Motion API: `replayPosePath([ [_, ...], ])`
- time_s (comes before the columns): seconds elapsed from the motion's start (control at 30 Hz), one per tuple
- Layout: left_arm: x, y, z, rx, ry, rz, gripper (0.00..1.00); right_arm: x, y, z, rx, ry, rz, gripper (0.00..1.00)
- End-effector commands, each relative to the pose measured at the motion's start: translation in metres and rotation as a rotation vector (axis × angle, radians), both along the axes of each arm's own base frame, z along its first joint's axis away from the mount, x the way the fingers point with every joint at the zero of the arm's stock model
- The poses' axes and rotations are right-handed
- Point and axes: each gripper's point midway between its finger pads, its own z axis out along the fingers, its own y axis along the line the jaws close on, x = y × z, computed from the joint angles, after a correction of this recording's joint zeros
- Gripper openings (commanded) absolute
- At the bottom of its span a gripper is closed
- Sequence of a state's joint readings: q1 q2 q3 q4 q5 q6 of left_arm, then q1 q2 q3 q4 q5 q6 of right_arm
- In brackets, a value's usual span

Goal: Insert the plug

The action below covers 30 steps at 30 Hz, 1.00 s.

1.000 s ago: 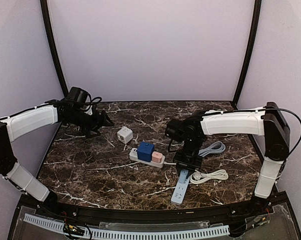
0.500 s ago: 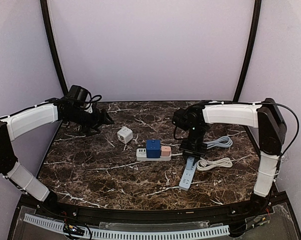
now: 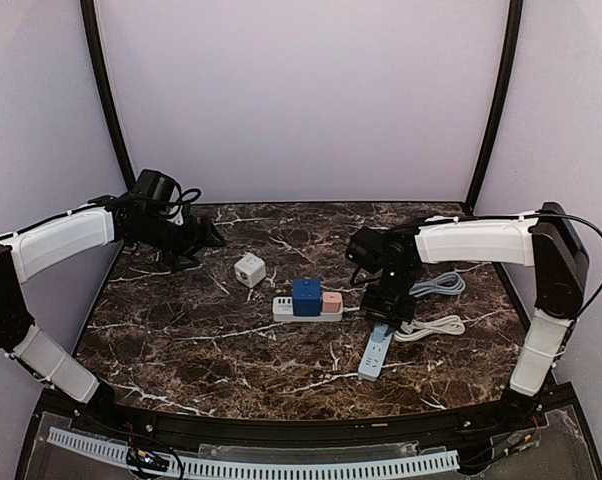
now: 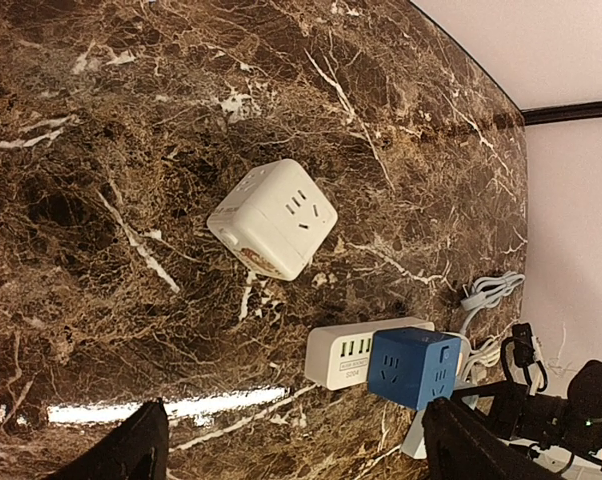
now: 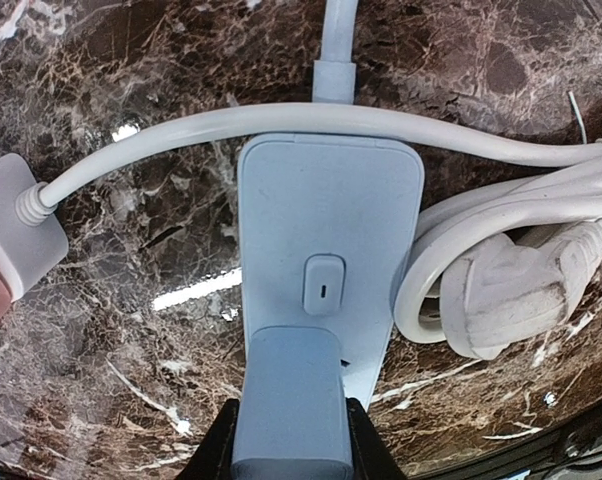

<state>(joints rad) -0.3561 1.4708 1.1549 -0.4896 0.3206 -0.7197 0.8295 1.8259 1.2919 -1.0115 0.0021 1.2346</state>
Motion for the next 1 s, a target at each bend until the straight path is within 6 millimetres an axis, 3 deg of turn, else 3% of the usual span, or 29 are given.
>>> replayPosePath([
  [0.0,-0.007,0.005,0.004,0.001,0.004,0.012,0.88,-0.003,-0.035,-0.051,-0.115,0.064,-0.015,0.00],
  [0.17,-0.009,0.005,0.004,0.002,0.003,0.004,0.88,0.003,-0.032,-0.057,-0.068,0.070,0.010,0.00],
  [0.43,-0.011,0.006,0.005,0.006,0.000,-0.006,0.88,-0.004,-0.032,-0.069,-0.045,0.122,0.009,0.00],
  [0.73,-0.010,0.005,0.007,0.006,-0.006,-0.013,0.88,0.000,-0.031,-0.052,-0.024,0.082,-0.010,0.00],
  [0.87,-0.011,0.006,0.008,0.008,-0.010,-0.013,0.88,0.003,-0.031,-0.037,-0.015,0.048,-0.021,0.15],
  [0.97,-0.011,0.006,0.010,0.008,-0.016,-0.012,0.88,0.010,-0.029,-0.024,-0.006,0.015,-0.020,0.46],
])
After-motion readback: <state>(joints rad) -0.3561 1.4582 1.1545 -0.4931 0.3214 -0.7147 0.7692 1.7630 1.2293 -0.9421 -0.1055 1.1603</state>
